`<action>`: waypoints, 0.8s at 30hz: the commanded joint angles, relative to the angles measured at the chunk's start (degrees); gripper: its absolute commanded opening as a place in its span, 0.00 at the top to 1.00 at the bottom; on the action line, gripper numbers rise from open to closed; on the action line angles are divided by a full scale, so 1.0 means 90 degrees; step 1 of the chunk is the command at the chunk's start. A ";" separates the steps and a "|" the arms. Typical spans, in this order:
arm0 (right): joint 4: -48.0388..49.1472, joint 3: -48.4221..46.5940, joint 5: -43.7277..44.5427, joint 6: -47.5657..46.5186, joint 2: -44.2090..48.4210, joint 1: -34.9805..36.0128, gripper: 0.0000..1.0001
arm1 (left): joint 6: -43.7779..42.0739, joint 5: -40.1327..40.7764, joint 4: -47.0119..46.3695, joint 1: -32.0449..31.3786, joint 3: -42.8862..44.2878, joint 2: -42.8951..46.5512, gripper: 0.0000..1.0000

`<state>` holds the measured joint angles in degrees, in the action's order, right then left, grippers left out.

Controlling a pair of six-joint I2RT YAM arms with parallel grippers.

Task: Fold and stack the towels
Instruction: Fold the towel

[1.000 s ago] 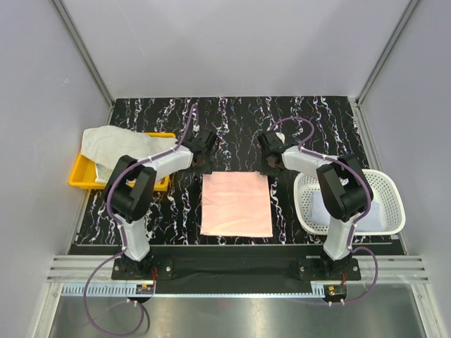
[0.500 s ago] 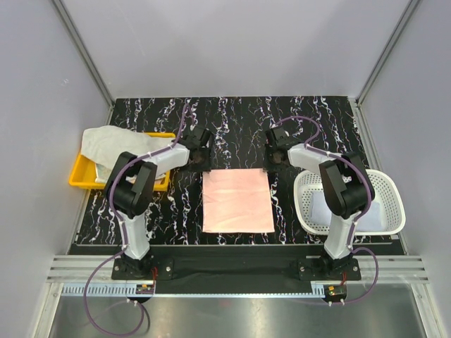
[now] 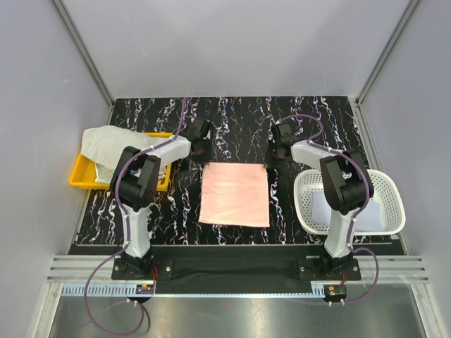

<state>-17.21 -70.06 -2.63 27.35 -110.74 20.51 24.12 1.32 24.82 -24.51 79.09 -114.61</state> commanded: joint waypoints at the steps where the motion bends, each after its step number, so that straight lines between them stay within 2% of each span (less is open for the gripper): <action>1: 0.0194 -0.0369 -0.0254 0.0076 -0.0108 -0.0140 1.00 | -0.0033 -0.0108 -0.0013 0.0087 0.0557 -0.0117 1.00; 9: 0.0213 -0.0497 -0.0283 0.0086 0.0486 -0.0209 1.00 | 0.0015 -0.0001 -0.0238 0.0106 0.0783 0.0418 1.00; 18: 0.0564 0.0674 -0.0577 0.0261 0.1834 -0.0131 1.00 | -0.0004 -0.0039 -0.0550 0.0106 -0.0495 0.1619 1.00; 24: 0.0711 0.1612 -0.0450 0.0359 0.2626 0.0220 1.00 | 0.0074 -0.0332 -0.0912 0.0038 -0.1568 0.2265 1.00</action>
<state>-12.36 -58.76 -7.01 29.67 -90.76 20.45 24.38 0.14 20.40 -23.97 69.01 -97.69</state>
